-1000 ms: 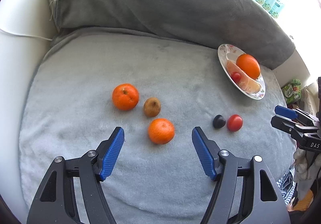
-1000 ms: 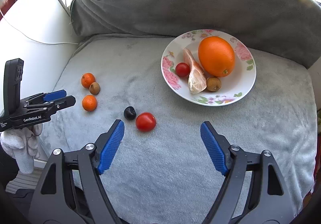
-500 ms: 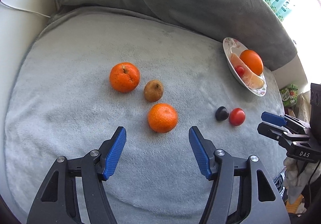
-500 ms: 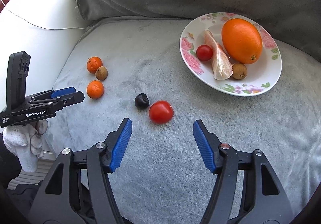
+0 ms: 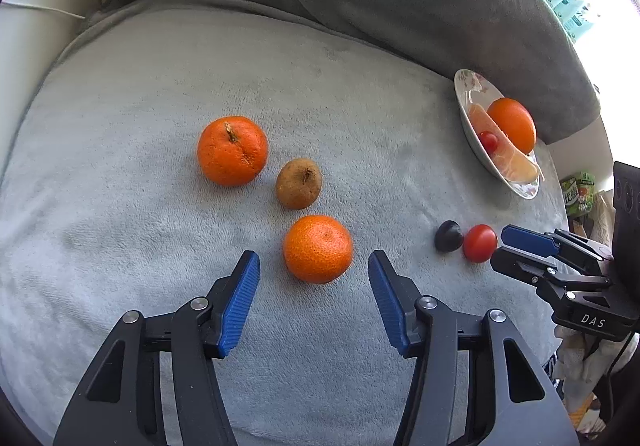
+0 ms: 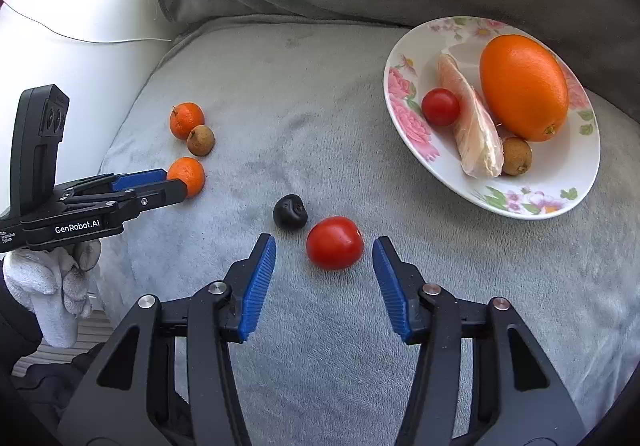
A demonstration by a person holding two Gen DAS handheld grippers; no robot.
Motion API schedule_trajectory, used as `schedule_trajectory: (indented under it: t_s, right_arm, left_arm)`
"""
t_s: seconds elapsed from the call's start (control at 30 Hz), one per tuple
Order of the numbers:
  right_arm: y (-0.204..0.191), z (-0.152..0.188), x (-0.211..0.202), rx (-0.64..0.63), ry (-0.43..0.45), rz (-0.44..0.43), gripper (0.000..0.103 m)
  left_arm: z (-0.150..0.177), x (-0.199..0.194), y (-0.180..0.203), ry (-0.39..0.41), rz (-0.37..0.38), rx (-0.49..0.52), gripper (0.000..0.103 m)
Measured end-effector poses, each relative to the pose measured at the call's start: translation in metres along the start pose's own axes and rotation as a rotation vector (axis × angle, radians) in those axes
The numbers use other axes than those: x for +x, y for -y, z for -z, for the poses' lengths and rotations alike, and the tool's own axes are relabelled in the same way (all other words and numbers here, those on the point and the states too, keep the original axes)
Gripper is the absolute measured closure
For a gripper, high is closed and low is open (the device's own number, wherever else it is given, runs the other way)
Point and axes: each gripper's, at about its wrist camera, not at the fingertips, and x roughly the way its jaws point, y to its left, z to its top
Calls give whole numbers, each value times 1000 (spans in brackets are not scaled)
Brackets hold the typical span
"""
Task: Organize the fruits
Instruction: 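Close the left gripper on a tangerine while the right gripper closes on a red tomato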
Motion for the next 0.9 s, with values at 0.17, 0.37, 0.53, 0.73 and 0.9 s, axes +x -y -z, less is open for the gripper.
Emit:
schedule_trajectory:
  t_s: [0.17,0.37,0.53,0.73,0.9]
  right_arm:
    - [1,-3,6,-5,-14,-6,53]
    - [3,-6,10,-7,-30,-7,56]
    - [6,-7,15,-3,-51,4,59]
    - [6,-6,19,-8,-62,0,67]
    - [6,-5,17,-10,-55,-6,68]
  left_arm:
    - [-4,7,2,-10,-5,0,51]
    - [-8,12,4,-18,-7,4,64]
    - [-10,18,6,-24,-9,1,64]
    - [-12,19,9,-16,-11,5,68]
    - [-11,19,9,-9,-12,1,68]
